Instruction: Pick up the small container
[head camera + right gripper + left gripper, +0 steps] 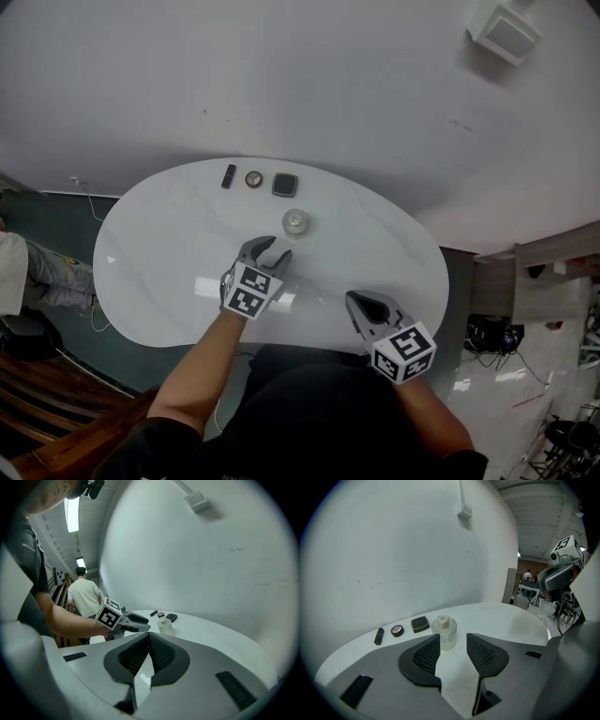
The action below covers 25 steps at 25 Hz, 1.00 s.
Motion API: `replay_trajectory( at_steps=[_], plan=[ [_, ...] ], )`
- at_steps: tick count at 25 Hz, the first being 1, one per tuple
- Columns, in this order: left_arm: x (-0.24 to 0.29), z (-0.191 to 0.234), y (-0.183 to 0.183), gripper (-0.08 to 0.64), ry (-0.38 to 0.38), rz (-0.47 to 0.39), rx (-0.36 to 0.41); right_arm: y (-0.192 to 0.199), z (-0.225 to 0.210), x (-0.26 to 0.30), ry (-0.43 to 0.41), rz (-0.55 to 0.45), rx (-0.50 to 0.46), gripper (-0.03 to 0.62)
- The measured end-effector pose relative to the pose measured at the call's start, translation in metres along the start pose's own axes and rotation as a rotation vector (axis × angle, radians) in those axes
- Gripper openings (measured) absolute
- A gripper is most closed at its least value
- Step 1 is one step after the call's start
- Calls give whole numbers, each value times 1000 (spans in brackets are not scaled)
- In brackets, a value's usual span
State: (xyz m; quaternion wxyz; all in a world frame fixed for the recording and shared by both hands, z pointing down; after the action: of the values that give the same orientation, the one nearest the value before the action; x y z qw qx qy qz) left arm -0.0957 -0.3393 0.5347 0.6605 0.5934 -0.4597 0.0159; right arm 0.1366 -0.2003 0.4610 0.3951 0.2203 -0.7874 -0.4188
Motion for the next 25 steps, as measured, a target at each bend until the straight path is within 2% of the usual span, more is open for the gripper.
replay_trajectory(
  at_steps=[8, 12, 25],
  plan=[
    [36, 13, 4, 238, -3, 1, 13, 9, -4, -9, 48, 7, 26, -5],
    [46, 19, 5, 256, 2, 5, -6, 11, -3, -10, 59, 11, 32, -3],
    [77, 25, 6, 307, 33, 35, 11, 9, -10, -8, 86, 24, 34, -4]
  ],
)
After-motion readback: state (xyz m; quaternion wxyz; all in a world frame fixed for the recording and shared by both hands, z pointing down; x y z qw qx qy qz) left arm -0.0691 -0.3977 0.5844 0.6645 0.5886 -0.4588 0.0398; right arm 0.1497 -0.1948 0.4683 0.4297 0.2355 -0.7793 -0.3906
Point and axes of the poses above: the fingertips, and each gripper's own axes: x forward along the fingers, z to its left, y out of its underside, the point moved 10 cm from there along -x, backward along the fingers, and after that the axes turned 5 degrees about x, right-handed, at the moved point
